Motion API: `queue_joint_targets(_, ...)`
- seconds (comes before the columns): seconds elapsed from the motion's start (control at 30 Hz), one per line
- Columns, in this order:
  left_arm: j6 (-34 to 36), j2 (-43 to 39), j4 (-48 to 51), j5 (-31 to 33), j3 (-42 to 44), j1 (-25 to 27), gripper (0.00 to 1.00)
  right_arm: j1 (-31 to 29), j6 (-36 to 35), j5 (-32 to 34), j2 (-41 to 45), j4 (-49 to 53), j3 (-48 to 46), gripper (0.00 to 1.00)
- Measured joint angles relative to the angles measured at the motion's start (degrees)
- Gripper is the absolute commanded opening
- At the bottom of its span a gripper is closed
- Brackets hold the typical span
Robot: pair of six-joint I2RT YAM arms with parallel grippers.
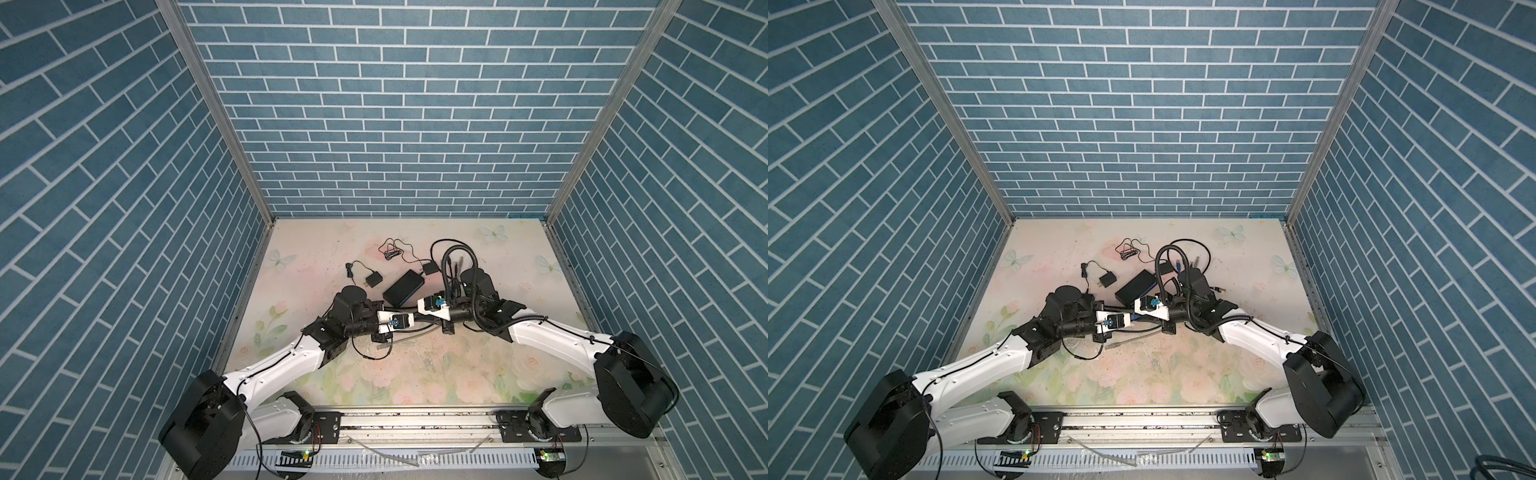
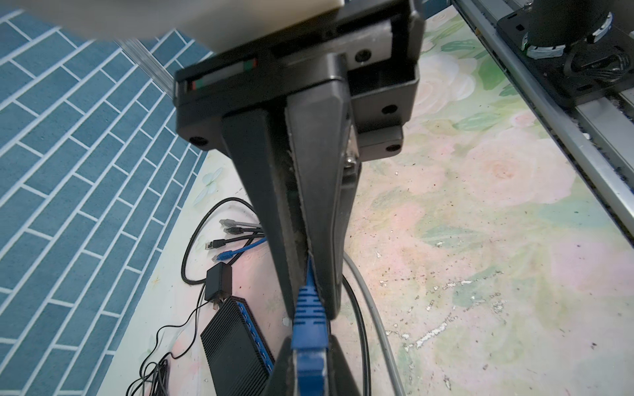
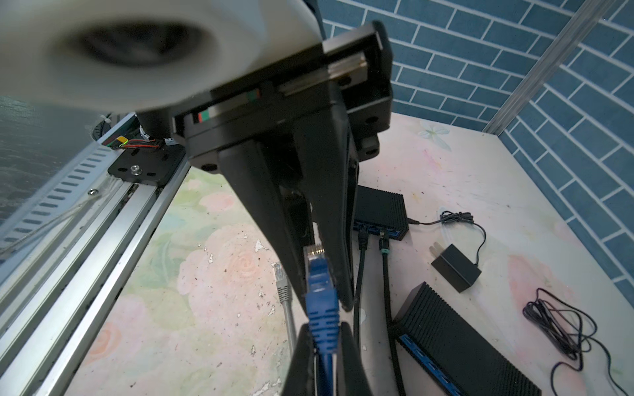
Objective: Insert the plug into the switch port
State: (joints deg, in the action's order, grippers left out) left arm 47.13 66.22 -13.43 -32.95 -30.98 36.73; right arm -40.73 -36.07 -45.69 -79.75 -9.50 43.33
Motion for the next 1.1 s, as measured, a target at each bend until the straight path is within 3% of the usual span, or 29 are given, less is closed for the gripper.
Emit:
queue_joint_targets(0.1, 0.39, 0.0, 0.0, 0.96, 0.0, 0.11, 0.33, 0.0, -0.2, 0.7, -0.15, -0.72, -0.11, 0.0)
queue_joint_targets(0.2, 0.61, -0.02, 0.79, 2.51, 0.02, 0.44, 0.4, 0.0, -1.01, 3.1, -0.07, -2.54, -0.74, 0.0)
queue_joint_targets(0.47, 0.52, 0.96, 9.03, 8.28, -1.75, 0.42, 0.42, -0.04, -5.35, 11.5, 2.38, -4.76, -7.37, 0.0)
queue_joint_targets(0.77, -6.29, 10.93, 12.87, 12.79, -8.9, -0.02, 0.45, 0.26, -7.3, 15.82, 5.86, -7.48, -11.61, 0.0)
queue_joint_targets(0.87, -10.25, 14.97, 12.24, 15.1, -11.56, -0.63, 0.55, 0.39, -7.48, 16.68, 5.86, -8.13, -12.37, 0.0)
queue_joint_targets(1.0, -17.38, 19.82, 11.47, 17.49, -15.61, -3.02, 0.8, 0.72, -7.5, 18.1, 5.86, -8.79, -13.11, 0.0)
queue_joint_targets(1.03, -19.26, 20.98, 11.3, 18.03, -16.74, -3.78, 0.93, 0.79, -7.5, 18.62, 5.86, -9.01, -13.31, 0.0)
queue_joint_targets(1.07, -21.03, 22.03, 10.99, 18.56, -17.75, -4.48, 0.99, 0.85, -7.48, 19.23, 5.86, -9.2, -13.46, 0.0)
queue_joint_targets(1.1, -22.21, 22.82, 10.64, 18.86, -18.49, -5.01, 1.0, 0.87, -7.45, 19.93, 5.86, -9.46, -13.6, 0.0)
